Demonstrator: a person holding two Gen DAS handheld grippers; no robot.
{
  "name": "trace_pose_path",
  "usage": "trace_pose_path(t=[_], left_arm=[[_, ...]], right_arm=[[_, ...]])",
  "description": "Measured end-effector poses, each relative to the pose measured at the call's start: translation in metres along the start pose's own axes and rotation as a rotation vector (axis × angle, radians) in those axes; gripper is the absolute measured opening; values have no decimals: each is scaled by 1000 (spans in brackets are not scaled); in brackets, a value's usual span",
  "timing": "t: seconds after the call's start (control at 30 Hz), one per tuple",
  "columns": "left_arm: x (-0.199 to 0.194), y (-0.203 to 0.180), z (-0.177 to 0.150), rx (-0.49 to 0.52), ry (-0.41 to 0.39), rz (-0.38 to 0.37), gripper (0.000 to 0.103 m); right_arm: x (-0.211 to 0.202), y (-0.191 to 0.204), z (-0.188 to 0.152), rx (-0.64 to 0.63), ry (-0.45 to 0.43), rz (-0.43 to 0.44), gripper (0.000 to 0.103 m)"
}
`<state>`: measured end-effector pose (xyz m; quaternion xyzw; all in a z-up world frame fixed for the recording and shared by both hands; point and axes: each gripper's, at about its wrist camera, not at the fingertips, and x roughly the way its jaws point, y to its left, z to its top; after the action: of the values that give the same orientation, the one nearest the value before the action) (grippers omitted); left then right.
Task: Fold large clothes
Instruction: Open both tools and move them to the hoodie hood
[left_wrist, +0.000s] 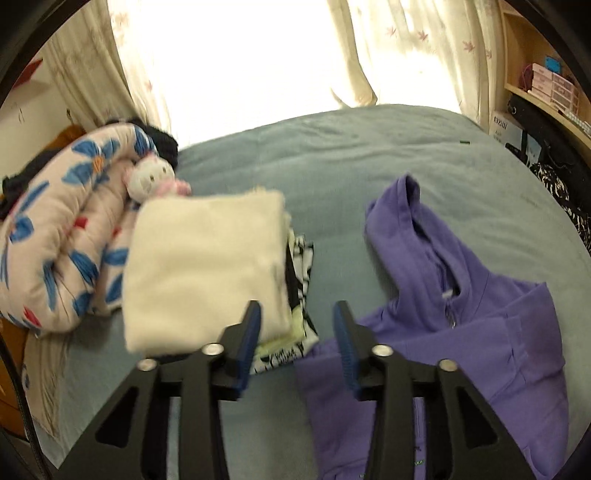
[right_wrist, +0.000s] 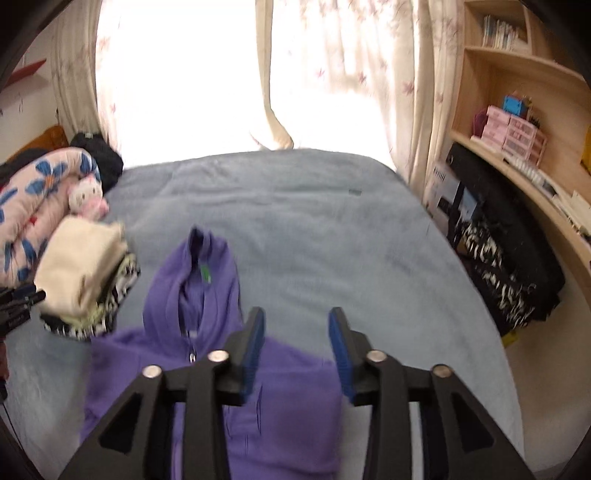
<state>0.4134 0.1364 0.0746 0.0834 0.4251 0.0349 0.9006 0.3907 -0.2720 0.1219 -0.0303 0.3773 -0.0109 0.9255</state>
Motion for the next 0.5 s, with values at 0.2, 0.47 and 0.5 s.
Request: trace_pose_path(t=[0.2,0.47,0.5], left_arm=[[-21,-20,8,70,-34,12,47],[-29,-40,29,115,-74,3,48],[-27,-43,33,121,-76,2,48]], right_arm=[[-28,9,27,-40,-58,-10,47],[-42,35,70,-107,-112,14,59],[-39,38,75,-108,-111,16,60]])
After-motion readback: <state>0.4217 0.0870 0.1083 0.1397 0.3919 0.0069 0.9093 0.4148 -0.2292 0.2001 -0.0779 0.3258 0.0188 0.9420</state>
